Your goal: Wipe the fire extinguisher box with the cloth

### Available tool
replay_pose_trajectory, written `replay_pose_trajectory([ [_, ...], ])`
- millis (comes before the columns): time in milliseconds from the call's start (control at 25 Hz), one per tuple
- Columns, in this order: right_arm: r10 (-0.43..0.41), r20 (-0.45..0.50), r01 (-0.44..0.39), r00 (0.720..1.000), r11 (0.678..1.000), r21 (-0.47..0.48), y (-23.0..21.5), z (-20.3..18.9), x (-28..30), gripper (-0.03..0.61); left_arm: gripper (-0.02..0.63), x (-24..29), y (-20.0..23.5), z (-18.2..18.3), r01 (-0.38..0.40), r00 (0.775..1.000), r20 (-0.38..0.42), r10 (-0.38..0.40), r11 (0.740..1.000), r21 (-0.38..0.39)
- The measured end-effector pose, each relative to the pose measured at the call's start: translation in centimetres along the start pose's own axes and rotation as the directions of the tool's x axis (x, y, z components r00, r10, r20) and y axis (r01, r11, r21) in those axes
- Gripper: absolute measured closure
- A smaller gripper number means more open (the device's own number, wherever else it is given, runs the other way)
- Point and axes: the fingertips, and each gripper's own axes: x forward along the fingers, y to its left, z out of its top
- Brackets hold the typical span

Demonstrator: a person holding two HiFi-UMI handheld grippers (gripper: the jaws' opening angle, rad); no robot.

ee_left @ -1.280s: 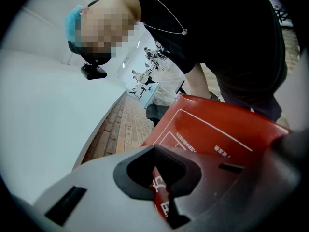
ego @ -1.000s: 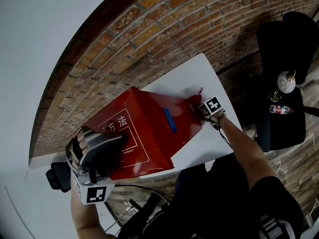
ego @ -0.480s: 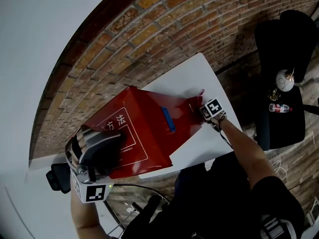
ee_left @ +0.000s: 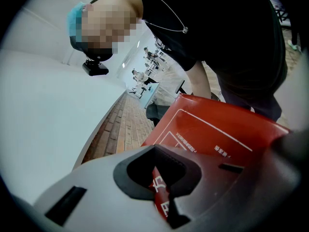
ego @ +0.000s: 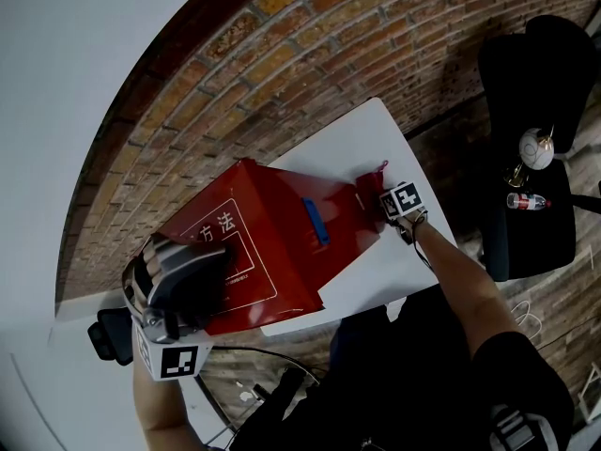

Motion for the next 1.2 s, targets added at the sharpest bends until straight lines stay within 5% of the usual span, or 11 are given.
replay_pose_trajectory([
  [680,-0.015,-0.053,0.009,0.998,0.994,-0.106,-0.2,-1.2,-0.6,0.517,0.584,0.0,0.1,0.0,-0.005,1.000,-0.003,0.005,1.000,0.005],
  [1200,0.031,-0.099,-0.038,0.995,0.997,-0.073,1.1,-4.0,-1.2,0.517,0.584,0.0,0.1,-0.1,-0.006,1.000,-0.010,0.006,1.000,-0.002],
])
